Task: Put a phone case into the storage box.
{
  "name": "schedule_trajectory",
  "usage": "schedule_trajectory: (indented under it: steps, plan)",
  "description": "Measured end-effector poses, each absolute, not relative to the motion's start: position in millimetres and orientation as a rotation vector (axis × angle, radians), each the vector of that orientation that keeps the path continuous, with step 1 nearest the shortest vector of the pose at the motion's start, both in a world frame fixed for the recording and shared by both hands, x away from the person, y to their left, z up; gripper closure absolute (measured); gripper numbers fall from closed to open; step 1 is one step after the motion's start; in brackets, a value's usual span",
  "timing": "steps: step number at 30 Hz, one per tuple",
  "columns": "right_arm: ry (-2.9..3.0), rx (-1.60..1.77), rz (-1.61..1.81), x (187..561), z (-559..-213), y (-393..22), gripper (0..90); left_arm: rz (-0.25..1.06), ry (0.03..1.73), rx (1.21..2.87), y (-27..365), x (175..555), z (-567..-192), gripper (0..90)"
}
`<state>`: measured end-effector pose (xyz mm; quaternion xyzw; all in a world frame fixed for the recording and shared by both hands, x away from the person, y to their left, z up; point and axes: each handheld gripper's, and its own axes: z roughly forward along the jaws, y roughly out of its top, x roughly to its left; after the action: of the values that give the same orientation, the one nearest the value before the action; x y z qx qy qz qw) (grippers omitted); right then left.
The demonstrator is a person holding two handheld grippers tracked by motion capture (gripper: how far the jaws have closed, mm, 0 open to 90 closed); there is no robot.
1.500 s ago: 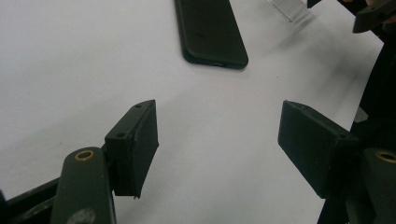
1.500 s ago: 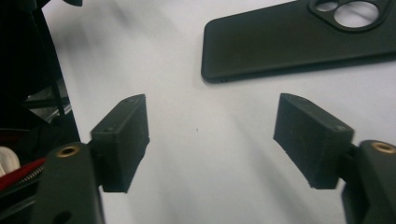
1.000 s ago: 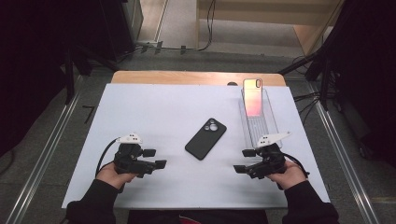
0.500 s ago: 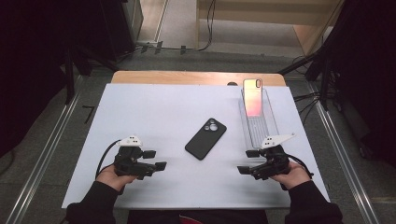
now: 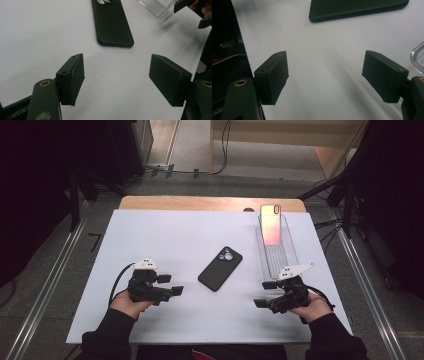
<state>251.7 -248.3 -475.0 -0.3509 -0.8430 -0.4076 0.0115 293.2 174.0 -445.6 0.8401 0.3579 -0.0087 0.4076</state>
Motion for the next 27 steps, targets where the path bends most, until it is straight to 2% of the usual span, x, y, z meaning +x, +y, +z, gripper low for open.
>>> schedule_trajectory:
  steps: [1,8,18,21,25,27]
  plan:
    - [-2.631,-1.094,-1.270,252,-475,-248,19.2,-0.030,0.892,2.119,172,295,-444,23.8]
    - [-2.630,-1.104,-1.276,252,-476,-249,19.3,-0.077,0.891,2.115,160,309,-439,22.0]
    - [-2.634,-1.091,-1.261,253,-476,-248,19.2,-0.071,0.909,2.129,138,331,-434,15.4]
    - [-2.641,-1.088,-1.247,253,-477,-247,19.3,-0.089,0.910,2.138,133,337,-434,12.3]
    - [-2.641,-1.079,-1.245,253,-477,-246,19.3,-0.112,0.895,2.141,123,345,-436,1.6]
    - [-2.645,-1.072,-1.246,253,-477,-246,19.3,-0.104,0.882,2.133,119,348,-436,0.0]
